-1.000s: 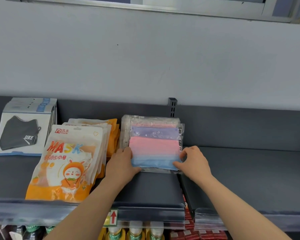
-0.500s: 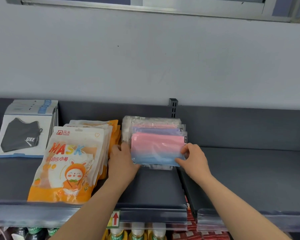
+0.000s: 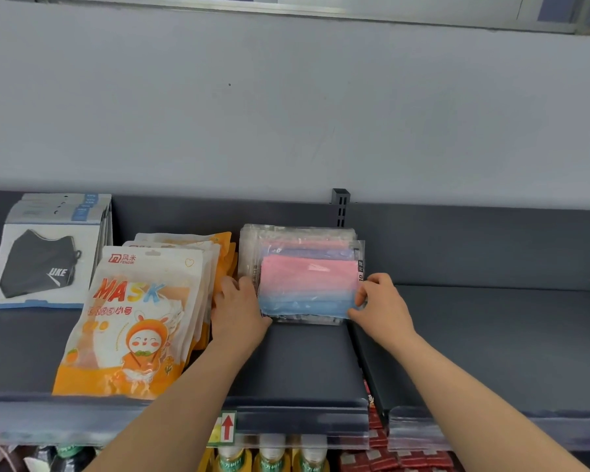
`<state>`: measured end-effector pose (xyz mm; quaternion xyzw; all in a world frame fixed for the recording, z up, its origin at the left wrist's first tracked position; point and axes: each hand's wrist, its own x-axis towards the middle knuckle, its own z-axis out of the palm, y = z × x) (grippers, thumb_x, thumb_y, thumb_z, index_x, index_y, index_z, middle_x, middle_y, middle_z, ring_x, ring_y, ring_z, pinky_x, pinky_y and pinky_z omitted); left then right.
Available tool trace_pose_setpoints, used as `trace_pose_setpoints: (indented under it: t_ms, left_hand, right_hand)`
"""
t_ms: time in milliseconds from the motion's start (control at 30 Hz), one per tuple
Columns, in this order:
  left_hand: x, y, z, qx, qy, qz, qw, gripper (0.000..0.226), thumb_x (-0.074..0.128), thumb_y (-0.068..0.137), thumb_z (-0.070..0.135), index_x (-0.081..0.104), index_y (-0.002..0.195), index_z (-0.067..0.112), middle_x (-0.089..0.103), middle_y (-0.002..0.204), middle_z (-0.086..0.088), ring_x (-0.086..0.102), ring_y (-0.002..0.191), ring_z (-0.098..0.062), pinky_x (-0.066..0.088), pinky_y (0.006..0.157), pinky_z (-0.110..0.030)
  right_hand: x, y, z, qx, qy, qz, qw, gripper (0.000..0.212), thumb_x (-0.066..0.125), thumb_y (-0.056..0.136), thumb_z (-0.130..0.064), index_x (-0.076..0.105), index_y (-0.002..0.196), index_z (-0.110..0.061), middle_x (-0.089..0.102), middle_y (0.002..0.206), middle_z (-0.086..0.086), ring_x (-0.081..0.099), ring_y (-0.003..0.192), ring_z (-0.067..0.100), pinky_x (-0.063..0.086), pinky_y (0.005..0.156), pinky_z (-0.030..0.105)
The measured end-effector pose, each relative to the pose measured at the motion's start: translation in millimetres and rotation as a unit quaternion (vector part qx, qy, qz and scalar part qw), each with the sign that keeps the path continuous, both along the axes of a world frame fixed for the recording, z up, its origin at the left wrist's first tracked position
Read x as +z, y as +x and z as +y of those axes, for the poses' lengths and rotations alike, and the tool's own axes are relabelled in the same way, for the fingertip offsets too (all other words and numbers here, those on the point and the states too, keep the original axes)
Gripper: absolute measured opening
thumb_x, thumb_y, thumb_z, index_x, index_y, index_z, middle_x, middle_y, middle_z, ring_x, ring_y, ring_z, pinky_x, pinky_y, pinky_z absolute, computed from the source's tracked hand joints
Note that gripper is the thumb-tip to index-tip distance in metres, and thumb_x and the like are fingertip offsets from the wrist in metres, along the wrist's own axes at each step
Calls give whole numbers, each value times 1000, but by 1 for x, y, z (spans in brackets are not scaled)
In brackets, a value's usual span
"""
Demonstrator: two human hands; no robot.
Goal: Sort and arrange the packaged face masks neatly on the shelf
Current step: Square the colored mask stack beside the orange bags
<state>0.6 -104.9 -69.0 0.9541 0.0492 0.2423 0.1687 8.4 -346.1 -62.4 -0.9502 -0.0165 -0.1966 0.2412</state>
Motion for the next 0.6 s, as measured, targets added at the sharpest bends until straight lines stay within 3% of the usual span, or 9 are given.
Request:
trace_pose_setpoints:
  t_ms: [167, 367, 600]
  left_hand:
    - [-2, -3, 0, -25, -20, 26, 999, 64, 68, 83, 52, 38, 127, 17, 36, 130, -12, 49, 113, -26, 53, 90, -34]
    - [-2, -8, -1, -33, -14, 18, 999, 66, 72, 81, 49, 36, 129, 19, 40, 130, -9, 50, 115, -22, 50, 89, -29]
    - [-3, -12, 1, -20, 7, 14, 1000, 55, 66, 88, 47, 39, 127, 20, 44, 128, -7, 53, 113, -20, 49, 90, -27]
  right_hand:
    - [-1, -4, 2, -3, 0, 9, 1000, 19, 69, 75, -19, 51, 72, -21, 43, 120, -5, 54, 88, 16, 41, 64, 26]
    - [-2, -9, 1, -4, 3, 4, 1000, 14, 69, 76, -20, 55, 76, -19, 43, 115, -6, 53, 88, 15, 42, 67, 26]
    - [-4, -11, 3, -22, 13, 18, 1000, 21, 70, 74, -23, 49, 71, -23, 52, 90, -4, 49, 67, 9, 32, 51, 21]
